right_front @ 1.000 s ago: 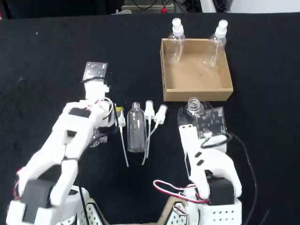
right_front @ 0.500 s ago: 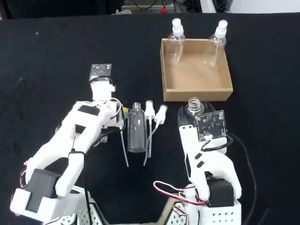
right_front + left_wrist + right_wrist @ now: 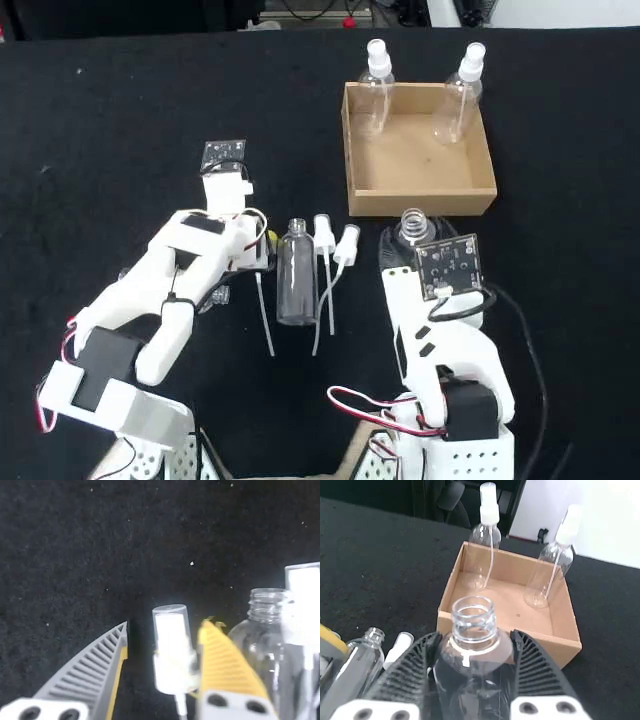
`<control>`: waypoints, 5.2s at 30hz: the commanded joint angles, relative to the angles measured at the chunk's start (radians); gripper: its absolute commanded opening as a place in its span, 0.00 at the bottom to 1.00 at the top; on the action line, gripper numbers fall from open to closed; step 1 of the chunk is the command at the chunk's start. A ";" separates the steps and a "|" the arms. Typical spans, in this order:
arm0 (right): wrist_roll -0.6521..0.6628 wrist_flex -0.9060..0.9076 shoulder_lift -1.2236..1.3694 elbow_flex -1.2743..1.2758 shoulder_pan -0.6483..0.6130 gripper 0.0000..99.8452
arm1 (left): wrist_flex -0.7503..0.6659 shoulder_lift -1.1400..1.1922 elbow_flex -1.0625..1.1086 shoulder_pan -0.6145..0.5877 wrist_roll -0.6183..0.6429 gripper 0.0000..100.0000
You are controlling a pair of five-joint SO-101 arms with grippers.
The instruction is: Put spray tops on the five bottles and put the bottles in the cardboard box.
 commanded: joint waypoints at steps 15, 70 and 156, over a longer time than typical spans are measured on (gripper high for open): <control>-0.006 -0.014 -0.030 -0.005 -0.014 0.08 | 0.204 -0.216 -0.216 -0.090 0.020 0.03; -0.123 -0.585 -0.027 0.170 -0.431 0.08 | -0.284 -0.904 -0.415 0.473 -0.299 0.03; -0.118 -0.514 -0.022 0.136 -0.393 0.08 | -0.230 -1.347 0.202 0.047 -0.100 0.15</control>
